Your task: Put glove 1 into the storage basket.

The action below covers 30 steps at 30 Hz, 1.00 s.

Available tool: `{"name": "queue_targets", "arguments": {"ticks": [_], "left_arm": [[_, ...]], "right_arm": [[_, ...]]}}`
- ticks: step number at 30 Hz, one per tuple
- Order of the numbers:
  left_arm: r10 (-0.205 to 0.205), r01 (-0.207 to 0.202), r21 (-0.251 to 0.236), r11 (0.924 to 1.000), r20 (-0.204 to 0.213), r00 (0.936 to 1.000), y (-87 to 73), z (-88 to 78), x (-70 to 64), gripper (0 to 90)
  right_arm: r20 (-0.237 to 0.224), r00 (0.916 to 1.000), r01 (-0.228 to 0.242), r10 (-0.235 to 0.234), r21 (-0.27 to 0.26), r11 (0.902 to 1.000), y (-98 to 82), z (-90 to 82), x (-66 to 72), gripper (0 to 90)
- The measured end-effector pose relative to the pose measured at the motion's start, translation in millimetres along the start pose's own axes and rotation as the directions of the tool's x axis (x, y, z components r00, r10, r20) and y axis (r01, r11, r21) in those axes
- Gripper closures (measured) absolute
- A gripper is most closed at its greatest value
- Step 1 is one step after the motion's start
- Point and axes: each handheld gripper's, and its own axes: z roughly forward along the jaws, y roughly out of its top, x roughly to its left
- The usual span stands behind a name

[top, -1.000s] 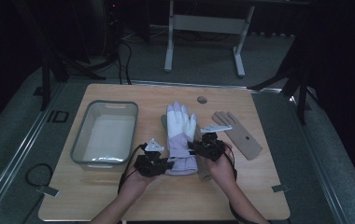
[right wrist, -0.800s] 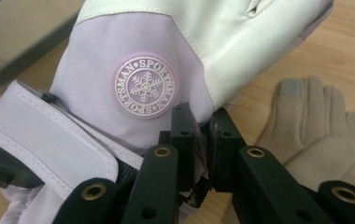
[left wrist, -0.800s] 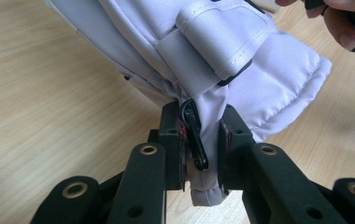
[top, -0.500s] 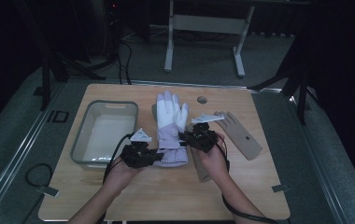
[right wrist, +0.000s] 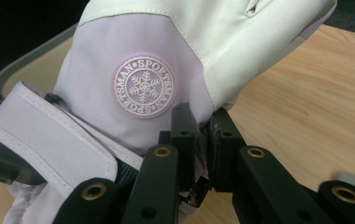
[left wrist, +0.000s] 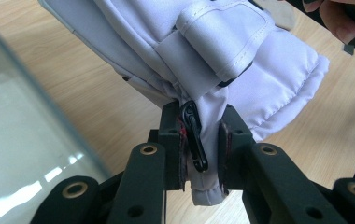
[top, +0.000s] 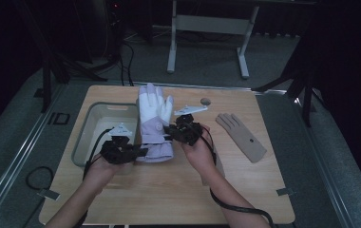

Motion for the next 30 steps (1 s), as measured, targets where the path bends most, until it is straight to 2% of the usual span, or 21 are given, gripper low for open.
{"name": "queue_targets", "arguments": {"ticks": [11, 15, 20, 22, 23, 26, 29, 30], "left_arm": [[-0.020, 0.019, -0.009, 0.9998, -0.036, 0.9992, -15.0, -33.0, 25.1, 75.6], [-0.037, 0.037, 0.002, 0.9993, -0.035, 0.9987, -23.8, -49.4, 41.4, 75.5], [-0.043, 0.043, 0.005, 0.9990, -0.052, 0.9977, -32.3, -62.5, 51.9, 75.5], [-0.067, 0.067, 0.007, 0.9977, -0.064, 0.9957, -38.2, -72.0, 60.2, 75.5], [-0.067, 0.067, 0.007, 0.9977, -0.064, 0.9957, -38.2, -72.0, 60.2, 75.5], [-0.096, 0.097, 0.016, 0.9952, -0.075, 0.9926, -44.7, -78.7, 71.8, 75.5], [-0.108, 0.110, 0.023, 0.9937, -0.076, 0.9913, -47.6, -78.2, 78.5, 75.5], [-0.127, 0.129, 0.032, 0.9911, -0.065, 0.9898, -50.8, -74.3, 85.8, 75.5]], "right_arm": [[-0.038, 0.9988, 0.029, -0.029, 0.003, 0.9996, 23.2, 26.2, 28.2, 82.9], [-0.058, 0.9973, 0.045, -0.044, 0.008, 0.9990, 33.1, 41.4, 44.2, 82.9], [-0.076, 0.9955, 0.058, -0.057, 0.012, 0.9982, 42.2, 58.5, 61.3, 82.9], [-0.085, 0.9945, 0.062, -0.061, 0.013, 0.9980, 45.5, 65.4, 67.5, 82.9], [-0.085, 0.9945, 0.062, -0.061, 0.013, 0.9980, 45.5, 65.4, 67.5, 82.9], [-0.099, 0.9933, 0.062, -0.060, 0.022, 0.9978, 51.1, 80.9, 77.3, 82.9], [-0.101, 0.9932, 0.061, -0.058, 0.030, 0.9977, 52.6, 88.6, 79.3, 82.9], [-0.102, 0.9934, 0.057, -0.053, 0.038, 0.9976, 52.0, 96.1, 79.5, 82.9]]}}
